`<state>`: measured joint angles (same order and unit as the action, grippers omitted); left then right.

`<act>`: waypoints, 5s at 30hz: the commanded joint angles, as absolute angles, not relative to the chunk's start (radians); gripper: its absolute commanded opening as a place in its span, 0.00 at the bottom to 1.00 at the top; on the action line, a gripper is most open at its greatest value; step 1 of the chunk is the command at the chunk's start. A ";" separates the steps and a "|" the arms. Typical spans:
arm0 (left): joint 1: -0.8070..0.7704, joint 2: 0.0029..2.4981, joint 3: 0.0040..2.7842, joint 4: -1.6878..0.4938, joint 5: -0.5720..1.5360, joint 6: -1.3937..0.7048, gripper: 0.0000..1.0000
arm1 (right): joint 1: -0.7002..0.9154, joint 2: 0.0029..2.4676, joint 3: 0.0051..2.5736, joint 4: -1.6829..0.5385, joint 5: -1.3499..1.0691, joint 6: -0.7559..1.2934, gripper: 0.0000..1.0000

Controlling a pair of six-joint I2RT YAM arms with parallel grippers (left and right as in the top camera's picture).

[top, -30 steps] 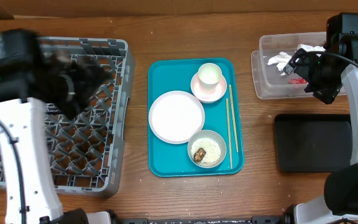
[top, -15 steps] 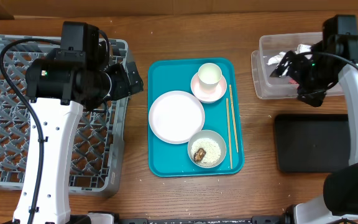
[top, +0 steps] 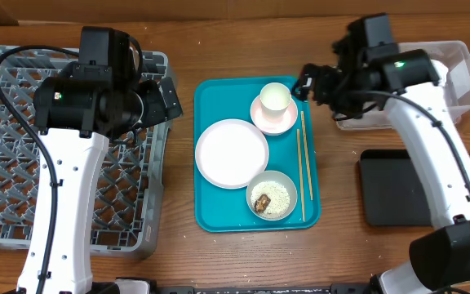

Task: Sort waste into correct bins and load items into the dishwasher
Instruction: 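Move the left gripper from the rack over the white cup on the tray, then lower the left gripper into the white cup and grasp its rim, then lift the white cup and carry it over the grey dish rack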

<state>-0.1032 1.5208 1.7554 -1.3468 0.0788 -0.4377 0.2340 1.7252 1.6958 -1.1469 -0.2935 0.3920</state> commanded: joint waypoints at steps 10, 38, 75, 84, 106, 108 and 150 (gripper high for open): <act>-0.105 1.517 1.769 -1.361 0.141 -0.443 1.00 | 0.258 1.718 1.695 -1.101 -0.195 0.385 1.00; -0.439 1.993 2.432 -1.652 0.171 -0.124 0.94 | -0.119 1.718 1.695 -1.183 -0.225 0.445 1.00; -0.609 2.474 2.498 -1.298 0.110 0.020 0.61 | -0.119 1.718 1.695 -1.183 -0.225 0.445 1.00; -0.610 2.480 2.460 -1.296 0.079 0.019 0.47 | -0.119 1.718 1.695 -1.183 -0.225 0.445 1.00; -0.611 2.480 2.377 -1.220 0.101 0.019 0.15 | -0.119 1.718 1.695 -1.183 -0.225 0.445 1.00; -0.611 2.480 2.377 -1.210 0.101 0.018 0.05 | -0.119 1.718 1.695 -1.183 -0.225 0.445 1.00; 0.304 2.220 2.553 -1.477 0.804 -0.203 0.04 | -0.119 1.718 1.695 -1.183 -0.225 0.445 1.00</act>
<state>0.2115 2.1647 2.5626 -1.4746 0.5468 -0.2787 -0.1177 1.7252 1.6958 -1.1885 -0.2214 0.4416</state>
